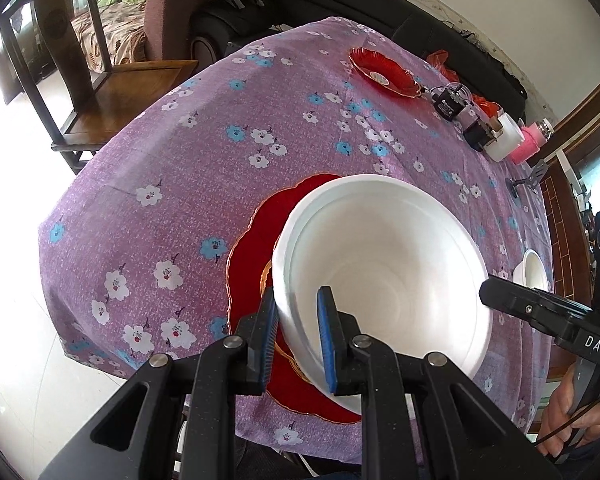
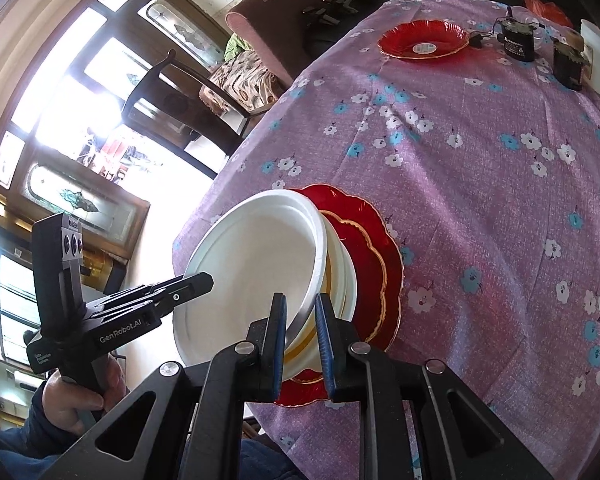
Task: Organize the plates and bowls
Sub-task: 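Lower the large white bowl onto the beige bowl and open the left gripper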
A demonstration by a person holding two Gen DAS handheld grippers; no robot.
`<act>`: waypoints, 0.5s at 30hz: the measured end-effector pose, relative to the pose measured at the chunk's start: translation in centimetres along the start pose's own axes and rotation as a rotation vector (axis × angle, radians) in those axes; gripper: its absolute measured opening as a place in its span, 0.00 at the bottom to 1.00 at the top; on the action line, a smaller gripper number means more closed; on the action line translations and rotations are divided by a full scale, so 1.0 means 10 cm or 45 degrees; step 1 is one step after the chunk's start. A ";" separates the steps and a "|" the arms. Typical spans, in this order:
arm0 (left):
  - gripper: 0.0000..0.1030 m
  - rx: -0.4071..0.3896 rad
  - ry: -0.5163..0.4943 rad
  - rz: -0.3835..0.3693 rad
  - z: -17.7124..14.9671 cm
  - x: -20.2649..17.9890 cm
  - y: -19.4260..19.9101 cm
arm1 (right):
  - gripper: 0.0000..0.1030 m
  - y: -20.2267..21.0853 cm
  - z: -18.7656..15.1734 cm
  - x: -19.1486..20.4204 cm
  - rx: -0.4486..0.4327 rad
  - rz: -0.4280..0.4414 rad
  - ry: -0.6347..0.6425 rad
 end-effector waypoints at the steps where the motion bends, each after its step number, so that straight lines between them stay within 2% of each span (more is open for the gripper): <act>1: 0.17 0.000 0.001 0.000 0.00 0.00 0.00 | 0.18 0.00 0.00 0.00 0.001 0.001 -0.001; 15: 0.17 -0.008 0.006 -0.008 0.02 0.03 0.03 | 0.18 0.04 -0.01 0.02 -0.002 0.021 -0.017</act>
Point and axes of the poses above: each gripper's, at about its wrist camera, not at the fingertips, and y roughly against the way its jaws point, x to its left, z to its top, the point moved 6 cm from there along -y, roughly the way its jaws point, and after that the axes turned 13 degrees about -x, right-handed, at the moved point
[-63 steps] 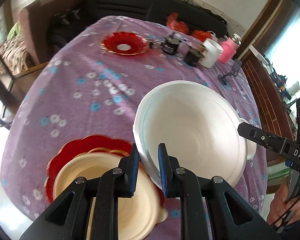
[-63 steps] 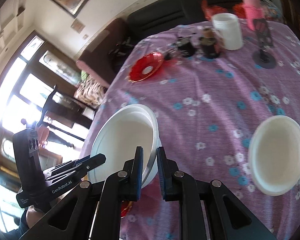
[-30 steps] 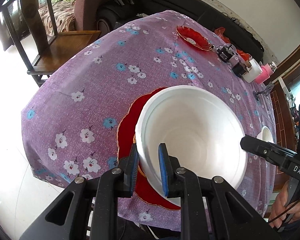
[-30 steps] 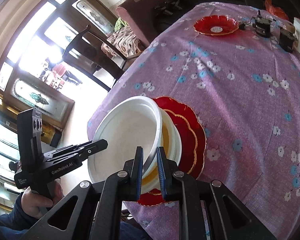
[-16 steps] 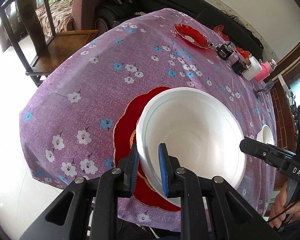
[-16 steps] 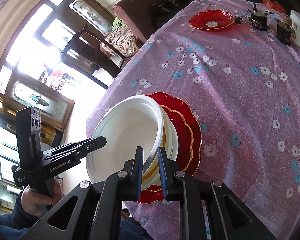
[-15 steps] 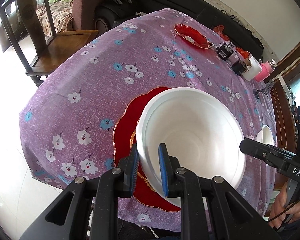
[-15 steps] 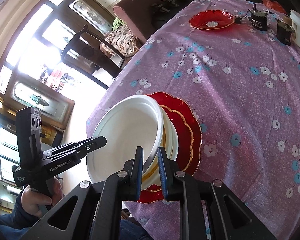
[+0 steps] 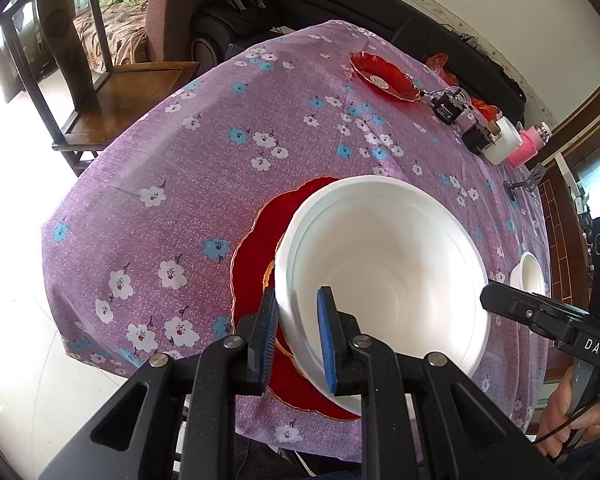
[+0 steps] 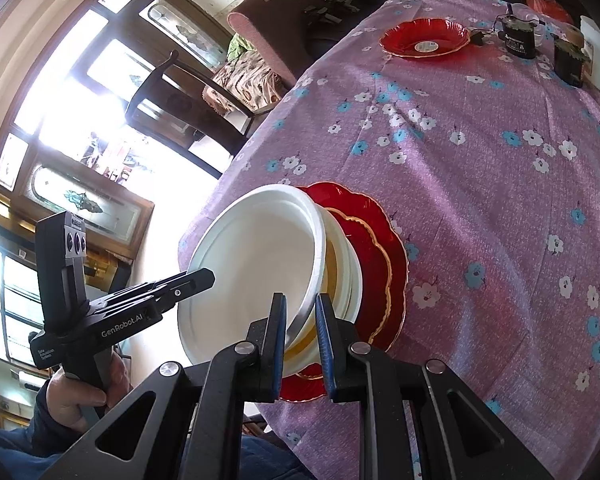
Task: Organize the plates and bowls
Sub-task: 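Lower the large white bowl onto the beige bowl and open the left gripper, then move the left gripper to the last white bowl and grasp its rim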
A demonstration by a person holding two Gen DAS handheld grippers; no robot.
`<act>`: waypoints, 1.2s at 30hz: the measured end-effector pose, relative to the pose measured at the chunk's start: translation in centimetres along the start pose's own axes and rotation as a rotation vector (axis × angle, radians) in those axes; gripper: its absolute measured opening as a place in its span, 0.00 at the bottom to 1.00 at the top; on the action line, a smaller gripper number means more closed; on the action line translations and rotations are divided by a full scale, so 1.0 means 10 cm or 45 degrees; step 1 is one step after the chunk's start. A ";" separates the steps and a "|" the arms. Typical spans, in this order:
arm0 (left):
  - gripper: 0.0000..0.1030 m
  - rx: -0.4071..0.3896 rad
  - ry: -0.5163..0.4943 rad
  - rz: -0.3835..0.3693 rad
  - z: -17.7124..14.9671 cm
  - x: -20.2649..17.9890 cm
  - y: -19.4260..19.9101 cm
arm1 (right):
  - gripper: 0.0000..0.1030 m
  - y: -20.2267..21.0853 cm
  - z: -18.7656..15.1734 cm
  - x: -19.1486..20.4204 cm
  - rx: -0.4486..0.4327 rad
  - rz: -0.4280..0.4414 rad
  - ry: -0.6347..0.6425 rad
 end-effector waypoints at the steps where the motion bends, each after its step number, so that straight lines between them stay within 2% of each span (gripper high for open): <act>1: 0.18 -0.003 -0.001 -0.001 0.01 0.00 0.01 | 0.18 0.01 0.00 0.00 -0.004 0.001 -0.003; 10: 0.20 -0.033 -0.023 -0.007 0.12 -0.05 0.12 | 0.18 0.19 0.03 -0.09 -0.063 0.008 -0.061; 16: 0.23 -0.061 -0.094 -0.059 0.24 -0.33 0.19 | 0.18 0.39 0.05 -0.28 -0.130 -0.023 -0.143; 19: 0.31 -0.069 -0.171 -0.113 0.27 -0.63 0.20 | 0.19 0.54 0.03 -0.47 -0.169 -0.059 -0.204; 24: 0.34 -0.019 -0.326 -0.219 0.19 -1.23 0.11 | 0.19 0.94 -0.09 -0.97 -0.266 -0.153 -0.360; 28: 0.47 0.038 -0.451 -0.297 0.04 -1.74 -0.01 | 0.19 1.34 -0.23 -1.45 -0.353 -0.242 -0.502; 32: 0.57 0.093 -0.527 -0.378 -0.08 -2.23 -0.17 | 0.33 1.79 -0.40 -1.91 -0.444 -0.345 -0.640; 34: 0.68 0.124 -0.543 -0.423 -0.16 -2.46 -0.25 | 0.37 2.04 -0.50 -2.12 -0.488 -0.401 -0.695; 36: 0.74 0.152 -0.569 -0.446 -0.24 -2.68 -0.33 | 0.42 2.24 -0.60 -2.29 -0.521 -0.451 -0.730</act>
Point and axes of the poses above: each gripper's, at about its wrist camera, not at the fingertips, and y roughly against the way its jaws point, x to its left, z to its top, the point moved 6 cm from there along -y, roughly the way its jaws point, and after that the axes turned 13 degrees about -x, right-handed, at the moved point
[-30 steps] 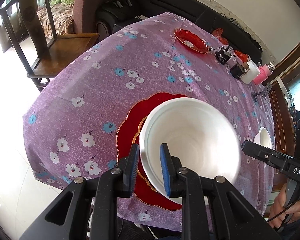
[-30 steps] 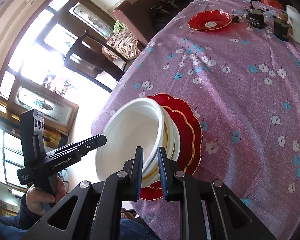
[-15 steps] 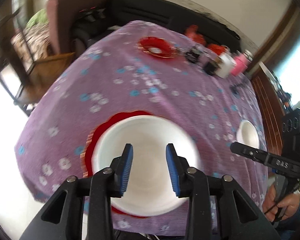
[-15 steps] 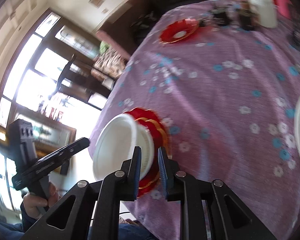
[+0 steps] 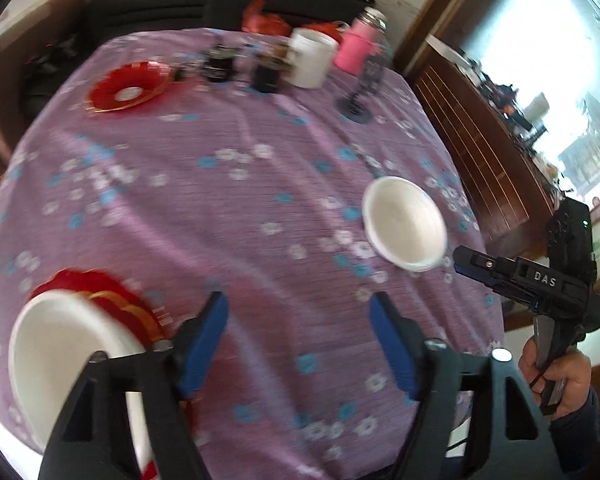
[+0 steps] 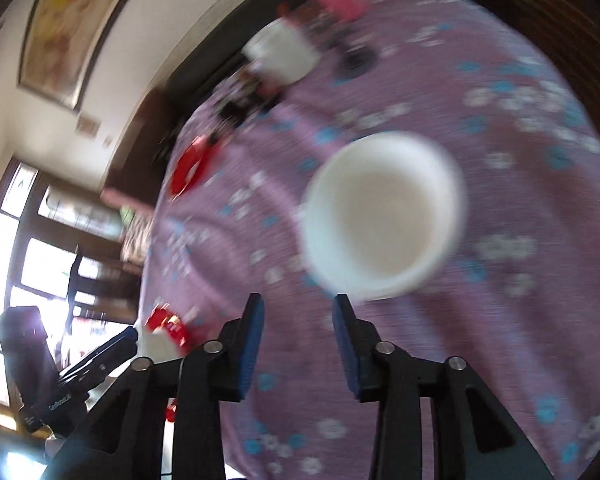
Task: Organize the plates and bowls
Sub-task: 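Move the left gripper to the last white bowl and grasp its rim, then lift the white bowl and carry it toward the stack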
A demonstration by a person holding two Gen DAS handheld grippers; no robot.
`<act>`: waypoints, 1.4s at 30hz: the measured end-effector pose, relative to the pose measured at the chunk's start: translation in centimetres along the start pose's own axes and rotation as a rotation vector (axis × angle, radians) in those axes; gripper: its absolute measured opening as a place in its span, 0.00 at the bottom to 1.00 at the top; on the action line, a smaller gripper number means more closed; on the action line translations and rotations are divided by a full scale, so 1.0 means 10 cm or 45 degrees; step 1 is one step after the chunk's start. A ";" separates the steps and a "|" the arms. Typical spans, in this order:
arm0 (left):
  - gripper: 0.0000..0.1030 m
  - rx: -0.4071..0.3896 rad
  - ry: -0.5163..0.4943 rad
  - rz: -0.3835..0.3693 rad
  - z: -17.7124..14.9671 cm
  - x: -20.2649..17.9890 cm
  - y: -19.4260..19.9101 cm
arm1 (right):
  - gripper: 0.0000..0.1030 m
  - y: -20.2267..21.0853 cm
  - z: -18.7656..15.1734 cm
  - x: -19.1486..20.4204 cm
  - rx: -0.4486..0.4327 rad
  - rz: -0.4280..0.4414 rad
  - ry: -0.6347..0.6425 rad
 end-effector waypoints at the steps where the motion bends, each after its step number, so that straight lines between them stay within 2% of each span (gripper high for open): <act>1: 0.74 0.011 -0.018 -0.023 0.02 -0.10 -0.09 | 0.44 0.06 0.04 -0.11 -0.018 -0.028 -0.011; 3: 0.75 0.060 -0.042 -0.052 0.05 -0.27 -0.33 | 0.49 0.16 0.13 -0.28 -0.049 -0.074 -0.028; 6: 0.75 0.119 0.007 -0.082 0.12 -0.39 -0.67 | 0.50 0.22 0.24 -0.47 -0.073 -0.129 -0.039; 13: 0.75 0.142 -0.005 -0.020 0.31 -0.51 -1.25 | 0.49 -0.01 0.41 -0.57 -0.057 -0.185 0.001; 17: 0.72 0.149 -0.023 -0.003 0.35 -0.52 -1.41 | 0.49 -0.16 0.42 -0.58 -0.038 -0.197 0.001; 20: 0.57 0.170 -0.019 0.007 0.33 -0.50 -1.55 | 0.49 -0.29 0.43 -0.63 -0.024 -0.225 -0.009; 22: 0.39 0.195 -0.020 0.000 0.30 -0.49 -1.65 | 0.49 -0.36 0.42 -0.64 -0.011 -0.217 -0.007; 23: 0.34 0.204 -0.020 -0.008 0.29 -0.50 -1.68 | 0.39 -0.41 0.41 -0.63 0.003 -0.214 -0.006; 24: 0.28 0.213 -0.018 -0.027 0.28 -0.51 -1.72 | 0.21 -0.43 0.40 -0.64 0.009 -0.217 -0.005; 25: 0.20 0.214 -0.013 -0.050 0.27 -0.53 -1.73 | 0.19 -0.44 0.38 -0.63 0.013 -0.212 -0.009; 27: 0.09 0.207 -0.028 -0.075 0.25 -0.58 -1.68 | 0.14 -0.43 0.35 -0.56 0.007 -0.209 0.008; 31: 0.09 0.145 -0.097 -0.067 0.25 -0.62 -1.44 | 0.13 -0.32 0.29 -0.43 -0.008 -0.186 0.036; 34: 0.09 0.109 -0.086 -0.087 0.27 -0.57 -1.25 | 0.13 -0.23 0.26 -0.33 -0.014 -0.141 0.031; 42: 0.09 -0.007 -0.096 -0.043 0.27 -0.35 -0.74 | 0.13 -0.23 0.07 0.04 0.018 -0.044 0.059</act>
Point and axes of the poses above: each gripper's, at about its wrist camera, not at the fingertips, and y roughly against the way its jaws point, x to its left, z to its top, the point moved 6 cm from there along -y, roughly the way its jaws point, and after that the axes turned 13 degrees about -x, right-handed, at the moved point
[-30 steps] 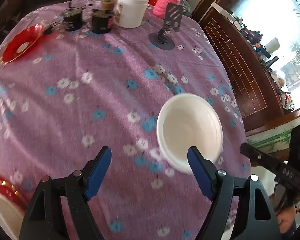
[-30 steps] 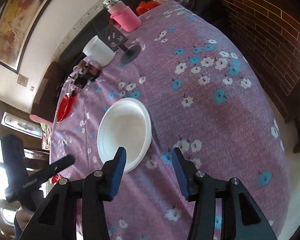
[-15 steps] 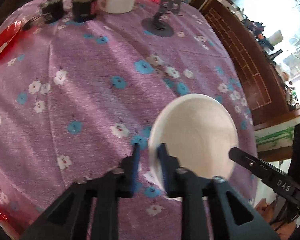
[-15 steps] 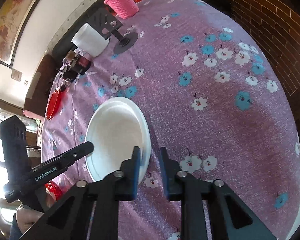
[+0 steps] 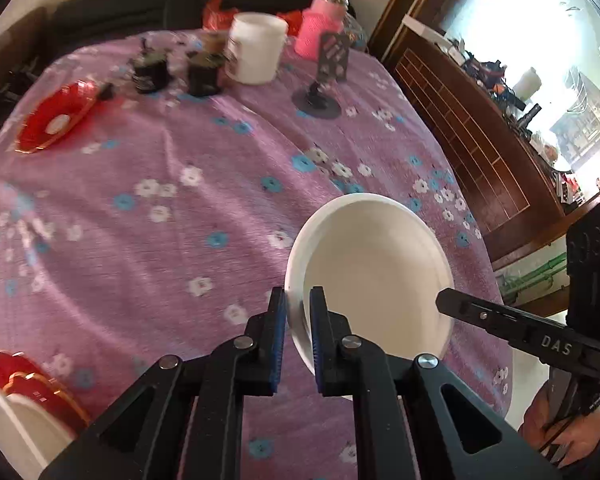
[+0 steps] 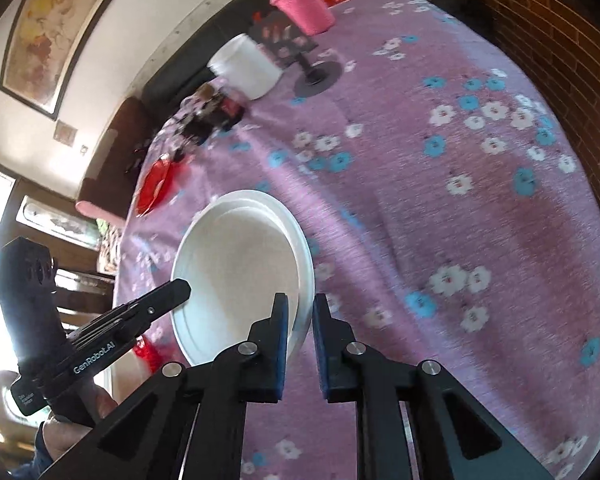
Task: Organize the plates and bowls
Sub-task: 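Lift the white bowl and carry it toward the stack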
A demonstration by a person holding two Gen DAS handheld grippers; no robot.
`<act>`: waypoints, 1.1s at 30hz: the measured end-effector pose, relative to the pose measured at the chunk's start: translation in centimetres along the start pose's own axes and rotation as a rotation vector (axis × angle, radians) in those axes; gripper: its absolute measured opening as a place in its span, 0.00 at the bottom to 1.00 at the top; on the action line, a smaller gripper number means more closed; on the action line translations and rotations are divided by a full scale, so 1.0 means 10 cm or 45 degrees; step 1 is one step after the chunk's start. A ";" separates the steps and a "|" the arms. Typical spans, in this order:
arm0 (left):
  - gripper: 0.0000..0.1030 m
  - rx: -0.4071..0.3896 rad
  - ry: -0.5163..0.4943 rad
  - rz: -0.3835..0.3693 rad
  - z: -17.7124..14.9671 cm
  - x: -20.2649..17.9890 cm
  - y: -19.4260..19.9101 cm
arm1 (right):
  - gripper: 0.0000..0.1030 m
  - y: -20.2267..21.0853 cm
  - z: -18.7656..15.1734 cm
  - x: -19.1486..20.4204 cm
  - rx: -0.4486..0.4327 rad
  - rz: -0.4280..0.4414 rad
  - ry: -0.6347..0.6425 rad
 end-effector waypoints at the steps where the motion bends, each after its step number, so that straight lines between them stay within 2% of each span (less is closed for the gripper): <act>1: 0.09 -0.015 0.000 0.009 0.00 0.04 0.07 | 0.13 -0.01 -0.03 0.06 0.006 0.011 0.009; 16: 0.10 -0.191 0.053 0.205 -0.10 0.76 0.97 | 0.13 -0.27 -0.27 1.07 0.081 0.177 0.204; 24: 0.11 -0.245 0.131 0.306 -0.19 1.13 1.31 | 0.13 -0.42 -0.39 1.61 0.124 0.269 0.329; 33: 0.11 -0.289 0.180 0.405 -0.31 1.39 1.61 | 0.13 -0.51 -0.53 2.01 0.167 0.345 0.422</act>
Point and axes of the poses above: each gripper's, at about its wrist camera, not at the fingertips, and y roughly against the way its jaws point, x to its left, z to its top, the point moved 6 cm from there along -y, roughly the way its jaws point, and after that the axes turned 13 degrees about -x, right-handed, at the moved point
